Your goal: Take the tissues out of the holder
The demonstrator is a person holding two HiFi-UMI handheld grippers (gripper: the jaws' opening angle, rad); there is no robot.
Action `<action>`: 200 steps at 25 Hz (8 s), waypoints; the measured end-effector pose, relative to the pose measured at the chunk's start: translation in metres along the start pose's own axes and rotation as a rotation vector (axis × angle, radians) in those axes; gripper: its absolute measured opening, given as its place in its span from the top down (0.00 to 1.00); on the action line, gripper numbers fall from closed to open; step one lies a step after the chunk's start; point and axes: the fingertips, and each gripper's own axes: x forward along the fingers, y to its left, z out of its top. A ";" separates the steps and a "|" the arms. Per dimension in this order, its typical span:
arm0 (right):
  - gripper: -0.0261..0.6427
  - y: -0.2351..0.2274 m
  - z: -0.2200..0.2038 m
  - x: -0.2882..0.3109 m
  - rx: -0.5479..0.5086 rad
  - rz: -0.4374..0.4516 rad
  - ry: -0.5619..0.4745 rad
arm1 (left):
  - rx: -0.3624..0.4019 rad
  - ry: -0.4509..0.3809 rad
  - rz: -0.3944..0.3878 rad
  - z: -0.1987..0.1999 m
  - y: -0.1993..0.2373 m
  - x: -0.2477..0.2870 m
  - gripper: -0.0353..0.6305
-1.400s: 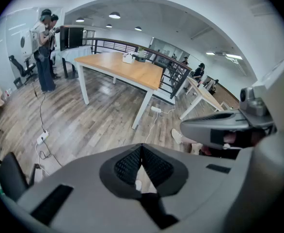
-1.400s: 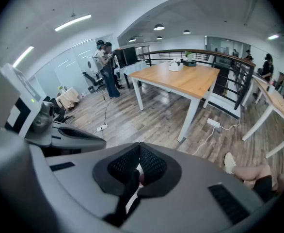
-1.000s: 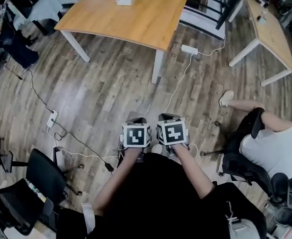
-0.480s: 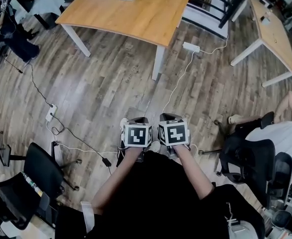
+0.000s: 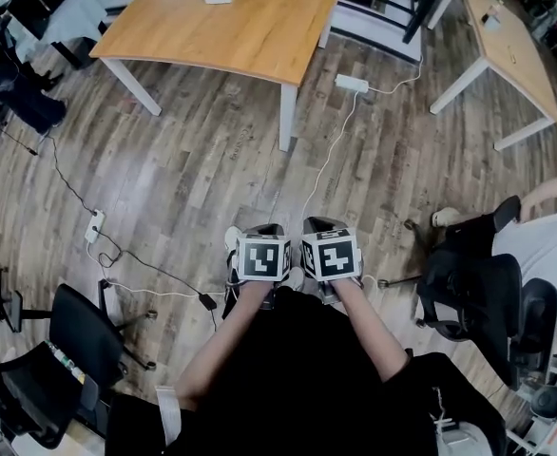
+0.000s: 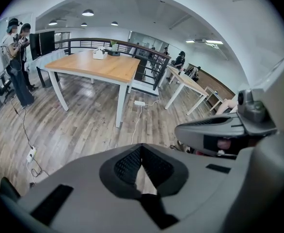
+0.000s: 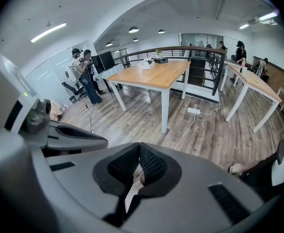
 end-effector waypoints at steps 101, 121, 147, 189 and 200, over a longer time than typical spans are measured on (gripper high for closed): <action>0.94 -0.098 0.498 0.310 -0.166 0.212 0.082 | -0.215 0.007 0.098 0.480 0.243 0.213 0.94; 0.94 -0.090 0.667 0.412 -0.148 0.083 -0.043 | -0.174 0.010 0.083 0.603 0.352 0.235 0.94; 0.25 -0.059 0.847 0.577 -0.014 -0.007 -0.022 | -0.211 0.092 -0.013 0.645 0.464 0.259 0.94; 0.47 -0.074 0.832 0.617 -0.110 -0.089 0.224 | -0.259 0.134 -0.039 0.635 0.479 0.277 0.94; 0.54 -0.074 0.835 0.607 -0.124 -0.099 0.183 | -0.263 0.135 -0.031 0.633 0.481 0.275 0.94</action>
